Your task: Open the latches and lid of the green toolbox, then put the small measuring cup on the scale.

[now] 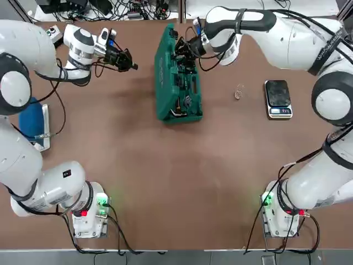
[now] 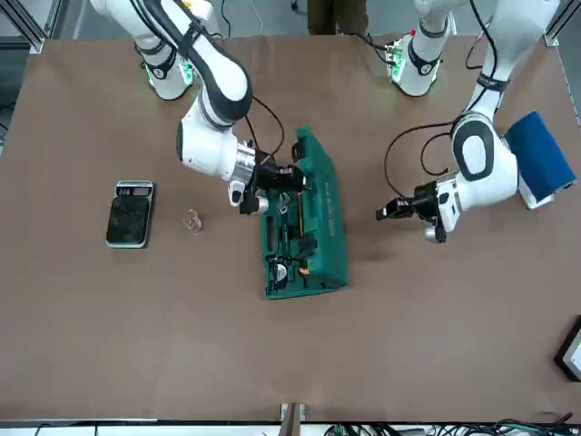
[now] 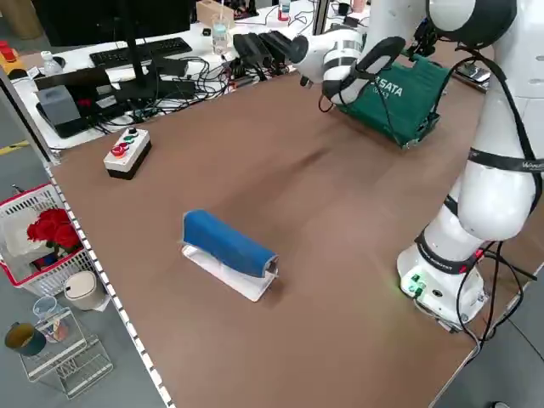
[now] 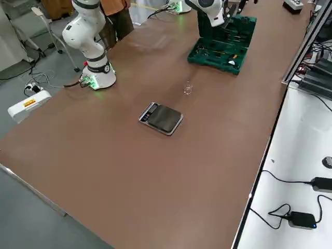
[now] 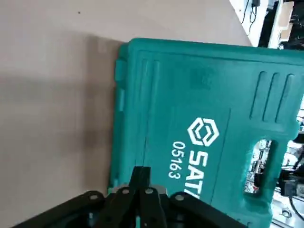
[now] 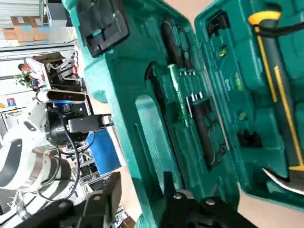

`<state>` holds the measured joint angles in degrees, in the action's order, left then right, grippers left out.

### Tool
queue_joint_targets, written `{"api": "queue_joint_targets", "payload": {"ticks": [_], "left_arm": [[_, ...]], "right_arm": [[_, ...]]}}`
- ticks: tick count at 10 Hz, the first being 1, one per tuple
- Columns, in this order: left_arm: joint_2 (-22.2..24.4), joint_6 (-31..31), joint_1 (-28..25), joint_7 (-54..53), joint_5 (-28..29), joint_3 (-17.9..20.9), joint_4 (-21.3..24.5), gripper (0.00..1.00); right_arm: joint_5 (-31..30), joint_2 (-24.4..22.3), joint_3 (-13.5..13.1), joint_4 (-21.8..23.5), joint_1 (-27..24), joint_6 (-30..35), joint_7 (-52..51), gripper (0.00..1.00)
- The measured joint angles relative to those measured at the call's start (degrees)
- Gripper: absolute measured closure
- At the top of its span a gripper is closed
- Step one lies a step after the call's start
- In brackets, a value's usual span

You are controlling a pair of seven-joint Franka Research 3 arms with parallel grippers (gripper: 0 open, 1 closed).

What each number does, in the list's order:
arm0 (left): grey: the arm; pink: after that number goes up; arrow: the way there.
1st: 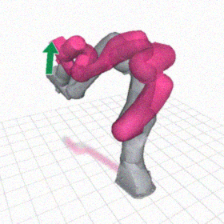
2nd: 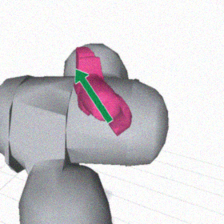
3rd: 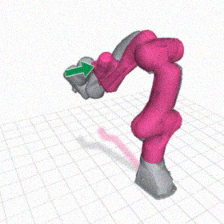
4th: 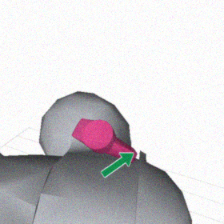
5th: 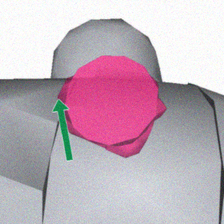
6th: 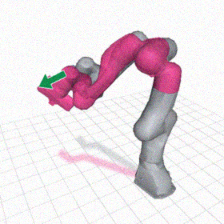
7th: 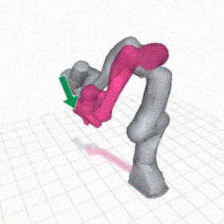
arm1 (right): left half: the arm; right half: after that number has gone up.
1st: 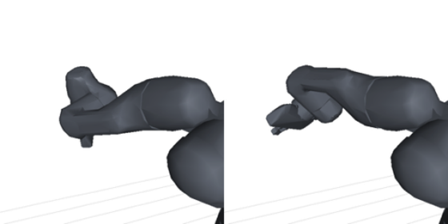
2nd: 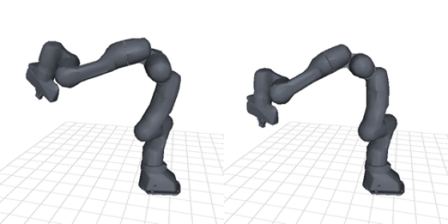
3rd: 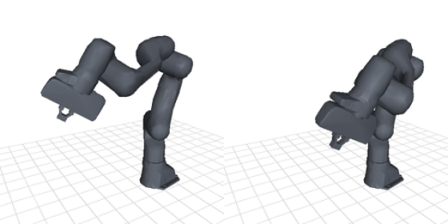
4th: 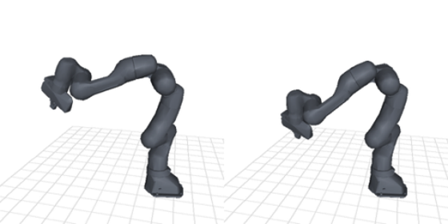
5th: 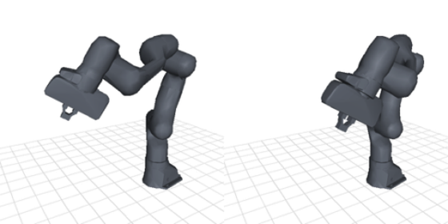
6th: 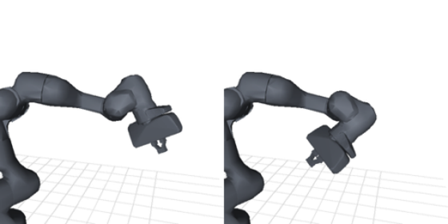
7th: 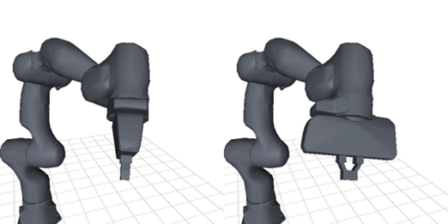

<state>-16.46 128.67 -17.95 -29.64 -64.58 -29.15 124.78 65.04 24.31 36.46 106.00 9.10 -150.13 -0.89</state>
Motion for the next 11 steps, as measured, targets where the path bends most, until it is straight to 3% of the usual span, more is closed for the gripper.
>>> {"api": "queue_joint_targets", "payload": {"ticks": [3,11], "left_arm": [[-0.5,2.09,1.91,-3.16,-1.01,-0.34,0.01,0.99],[-0.5,2.11,1.91,-3.75,-3.22,-1.5,0.0,0.99]], "right_arm": [[-0.03,-0.01,1.57,-0.53,0.26,-2.76,0.96,0.4],[-0.03,0.93,2.47,-3.86,5.72,-9.0,5.05,0.36]]}}
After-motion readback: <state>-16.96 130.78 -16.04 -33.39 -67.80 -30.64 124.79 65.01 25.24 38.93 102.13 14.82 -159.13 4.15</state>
